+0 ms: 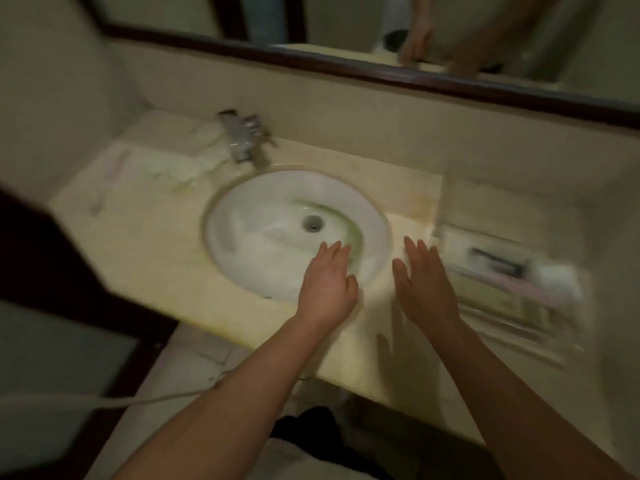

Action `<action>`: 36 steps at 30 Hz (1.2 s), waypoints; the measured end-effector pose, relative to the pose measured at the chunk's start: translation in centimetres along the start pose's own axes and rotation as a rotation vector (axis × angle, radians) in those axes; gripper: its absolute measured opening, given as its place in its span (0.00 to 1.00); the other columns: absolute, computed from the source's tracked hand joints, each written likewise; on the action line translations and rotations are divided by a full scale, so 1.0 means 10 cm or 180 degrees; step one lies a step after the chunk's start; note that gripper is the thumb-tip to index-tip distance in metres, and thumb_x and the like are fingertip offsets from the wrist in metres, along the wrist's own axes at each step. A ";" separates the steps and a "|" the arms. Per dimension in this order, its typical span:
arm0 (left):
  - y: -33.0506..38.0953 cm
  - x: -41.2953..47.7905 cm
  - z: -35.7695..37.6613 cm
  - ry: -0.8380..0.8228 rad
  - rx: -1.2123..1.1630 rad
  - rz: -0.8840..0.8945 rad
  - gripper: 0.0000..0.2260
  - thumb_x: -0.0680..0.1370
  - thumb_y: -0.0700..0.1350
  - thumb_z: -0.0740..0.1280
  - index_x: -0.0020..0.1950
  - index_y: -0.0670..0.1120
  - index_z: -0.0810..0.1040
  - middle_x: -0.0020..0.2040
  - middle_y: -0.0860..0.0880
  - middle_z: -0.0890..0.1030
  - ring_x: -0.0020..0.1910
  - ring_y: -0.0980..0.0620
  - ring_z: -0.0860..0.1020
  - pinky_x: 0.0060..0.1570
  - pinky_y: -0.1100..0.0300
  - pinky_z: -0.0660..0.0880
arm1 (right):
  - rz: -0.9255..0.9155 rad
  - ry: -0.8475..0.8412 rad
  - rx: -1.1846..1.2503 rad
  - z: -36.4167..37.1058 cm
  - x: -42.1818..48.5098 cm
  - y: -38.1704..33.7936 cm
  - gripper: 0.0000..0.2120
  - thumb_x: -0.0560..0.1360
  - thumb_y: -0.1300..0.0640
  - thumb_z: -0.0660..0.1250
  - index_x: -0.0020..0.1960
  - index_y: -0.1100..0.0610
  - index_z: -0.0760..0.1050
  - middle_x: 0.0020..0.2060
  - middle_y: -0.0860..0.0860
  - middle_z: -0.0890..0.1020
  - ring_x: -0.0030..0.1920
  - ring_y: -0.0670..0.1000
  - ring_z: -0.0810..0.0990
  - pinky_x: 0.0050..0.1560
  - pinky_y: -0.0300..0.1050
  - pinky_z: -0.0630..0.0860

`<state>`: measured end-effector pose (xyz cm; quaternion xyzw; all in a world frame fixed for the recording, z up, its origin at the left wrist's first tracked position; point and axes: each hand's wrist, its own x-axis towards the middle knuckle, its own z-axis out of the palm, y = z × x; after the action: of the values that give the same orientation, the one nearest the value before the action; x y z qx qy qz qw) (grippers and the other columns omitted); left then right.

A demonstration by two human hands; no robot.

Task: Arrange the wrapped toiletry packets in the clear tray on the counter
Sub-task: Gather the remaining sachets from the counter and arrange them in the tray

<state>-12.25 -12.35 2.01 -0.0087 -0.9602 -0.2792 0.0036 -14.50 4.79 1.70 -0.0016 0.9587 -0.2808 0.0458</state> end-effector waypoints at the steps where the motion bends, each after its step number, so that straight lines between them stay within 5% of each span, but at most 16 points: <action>1: -0.24 -0.06 -0.18 0.0147 -0.0020 -0.0214 0.24 0.77 0.41 0.61 0.74 0.41 0.65 0.74 0.41 0.66 0.75 0.41 0.59 0.73 0.51 0.57 | -0.0164 -0.0049 0.0071 0.11 0.02 -0.22 0.26 0.82 0.49 0.55 0.77 0.56 0.58 0.77 0.58 0.60 0.78 0.58 0.53 0.76 0.52 0.51; 8: -1.50 0.01 -1.17 0.0814 -0.0390 -0.1231 0.23 0.77 0.41 0.61 0.72 0.43 0.67 0.69 0.43 0.72 0.68 0.45 0.69 0.65 0.53 0.68 | -0.0960 -0.0324 0.0364 0.87 0.30 -1.64 0.23 0.81 0.53 0.58 0.75 0.58 0.64 0.73 0.56 0.69 0.74 0.55 0.63 0.73 0.50 0.58; 20: -4.04 1.06 -2.51 0.1020 -0.0078 -0.1930 0.14 0.78 0.46 0.63 0.63 0.45 0.77 0.62 0.42 0.76 0.59 0.43 0.75 0.59 0.48 0.74 | -0.0955 -0.1013 0.0054 2.34 1.42 -3.91 0.25 0.81 0.47 0.57 0.76 0.53 0.61 0.73 0.54 0.69 0.72 0.55 0.66 0.70 0.49 0.63; 24: -4.42 1.40 -2.69 0.0882 0.0081 -0.2202 0.18 0.76 0.49 0.67 0.63 0.43 0.75 0.60 0.40 0.75 0.57 0.40 0.74 0.55 0.47 0.75 | -0.0904 -0.0925 -0.0131 2.52 1.79 -4.17 0.21 0.80 0.49 0.60 0.70 0.57 0.71 0.70 0.56 0.72 0.71 0.55 0.69 0.68 0.49 0.64; 29: -4.65 1.66 -2.66 0.0290 0.0092 -0.2361 0.19 0.76 0.47 0.69 0.62 0.40 0.71 0.59 0.39 0.75 0.56 0.40 0.75 0.53 0.47 0.76 | -0.0565 -0.0566 -0.0230 2.63 2.23 -4.26 0.11 0.75 0.55 0.66 0.51 0.60 0.81 0.53 0.57 0.81 0.53 0.57 0.80 0.47 0.44 0.73; 36: -4.88 1.73 -2.62 0.0252 -0.0829 -0.2239 0.08 0.76 0.42 0.61 0.50 0.40 0.75 0.48 0.40 0.80 0.42 0.42 0.78 0.37 0.56 0.73 | -0.0162 -0.0464 -0.0741 2.76 2.58 -4.23 0.20 0.74 0.52 0.65 0.65 0.55 0.72 0.61 0.56 0.77 0.59 0.59 0.74 0.53 0.51 0.75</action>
<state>-30.43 -67.28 -1.83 0.3321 -0.8601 -0.3831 -0.0566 -38.67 -46.47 -0.92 -0.0517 0.9785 -0.1679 0.1077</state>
